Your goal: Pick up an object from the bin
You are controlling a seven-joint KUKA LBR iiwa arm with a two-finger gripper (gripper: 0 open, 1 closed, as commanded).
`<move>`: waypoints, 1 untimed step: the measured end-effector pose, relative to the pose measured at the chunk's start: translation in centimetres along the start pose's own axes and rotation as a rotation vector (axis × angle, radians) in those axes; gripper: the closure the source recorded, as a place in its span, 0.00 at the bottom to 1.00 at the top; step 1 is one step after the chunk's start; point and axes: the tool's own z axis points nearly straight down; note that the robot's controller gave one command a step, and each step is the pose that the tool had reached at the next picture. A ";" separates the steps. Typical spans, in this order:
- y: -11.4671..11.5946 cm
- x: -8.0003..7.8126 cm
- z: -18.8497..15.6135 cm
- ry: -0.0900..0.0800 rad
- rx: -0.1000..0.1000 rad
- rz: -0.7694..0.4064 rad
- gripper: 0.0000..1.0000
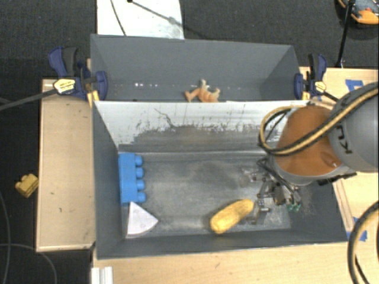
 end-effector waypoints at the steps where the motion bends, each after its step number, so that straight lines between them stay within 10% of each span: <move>1: 5.4 0.5 1.7 0.002 0.005 -0.126 1.00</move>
Offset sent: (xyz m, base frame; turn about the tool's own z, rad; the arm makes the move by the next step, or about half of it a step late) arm 0.0000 0.0000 0.0000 0.0000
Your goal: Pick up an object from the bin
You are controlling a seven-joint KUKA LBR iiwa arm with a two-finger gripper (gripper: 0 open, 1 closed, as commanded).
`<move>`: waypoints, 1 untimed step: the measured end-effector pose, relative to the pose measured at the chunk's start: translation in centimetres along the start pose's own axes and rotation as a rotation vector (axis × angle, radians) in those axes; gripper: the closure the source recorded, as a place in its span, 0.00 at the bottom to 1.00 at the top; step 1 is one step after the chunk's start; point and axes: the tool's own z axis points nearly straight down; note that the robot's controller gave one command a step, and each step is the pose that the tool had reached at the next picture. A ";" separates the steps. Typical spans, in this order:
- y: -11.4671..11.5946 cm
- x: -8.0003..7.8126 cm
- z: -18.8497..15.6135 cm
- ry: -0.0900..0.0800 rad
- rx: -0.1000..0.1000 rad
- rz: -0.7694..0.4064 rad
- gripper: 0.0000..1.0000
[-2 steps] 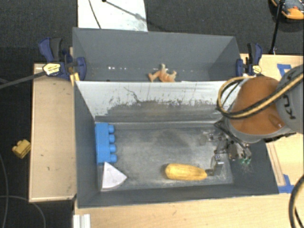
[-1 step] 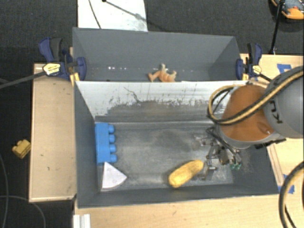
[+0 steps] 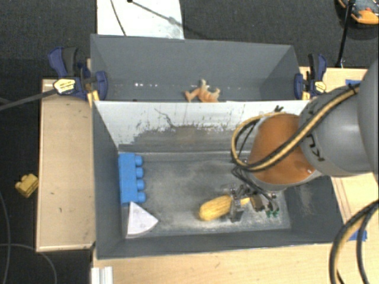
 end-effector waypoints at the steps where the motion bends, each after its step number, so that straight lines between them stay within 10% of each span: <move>1: 0.0 0.0 0.0 0.000 0.000 -0.001 1.00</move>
Offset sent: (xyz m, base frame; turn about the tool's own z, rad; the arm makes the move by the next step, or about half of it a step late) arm -0.0089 -0.0168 0.1763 0.0043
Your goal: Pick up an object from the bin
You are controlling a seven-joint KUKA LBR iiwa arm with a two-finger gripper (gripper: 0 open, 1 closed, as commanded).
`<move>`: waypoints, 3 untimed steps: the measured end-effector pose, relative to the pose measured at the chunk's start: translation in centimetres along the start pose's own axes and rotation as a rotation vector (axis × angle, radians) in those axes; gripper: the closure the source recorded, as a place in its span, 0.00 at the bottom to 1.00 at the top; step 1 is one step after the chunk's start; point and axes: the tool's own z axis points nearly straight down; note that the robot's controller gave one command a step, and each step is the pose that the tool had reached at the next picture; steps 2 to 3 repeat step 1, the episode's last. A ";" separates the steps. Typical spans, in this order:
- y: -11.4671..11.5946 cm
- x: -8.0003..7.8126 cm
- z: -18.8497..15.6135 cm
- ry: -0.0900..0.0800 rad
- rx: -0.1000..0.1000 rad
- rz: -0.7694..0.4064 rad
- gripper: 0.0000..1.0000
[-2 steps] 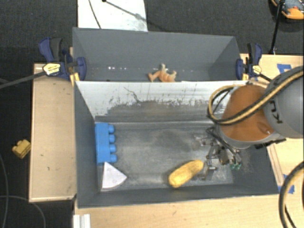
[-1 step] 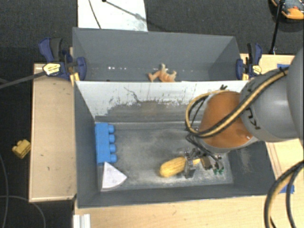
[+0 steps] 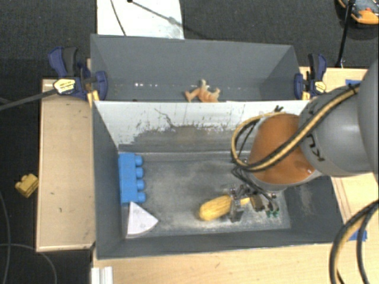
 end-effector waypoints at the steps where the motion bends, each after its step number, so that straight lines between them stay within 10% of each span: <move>1: -1.6 1.0 -18.0 -0.011 0.002 0.009 1.00; 3: -1.6 1.0 -18.0 -0.011 0.002 0.009 1.00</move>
Offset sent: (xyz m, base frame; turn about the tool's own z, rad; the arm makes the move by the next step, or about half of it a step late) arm 0.0000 0.0000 0.0000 0.0000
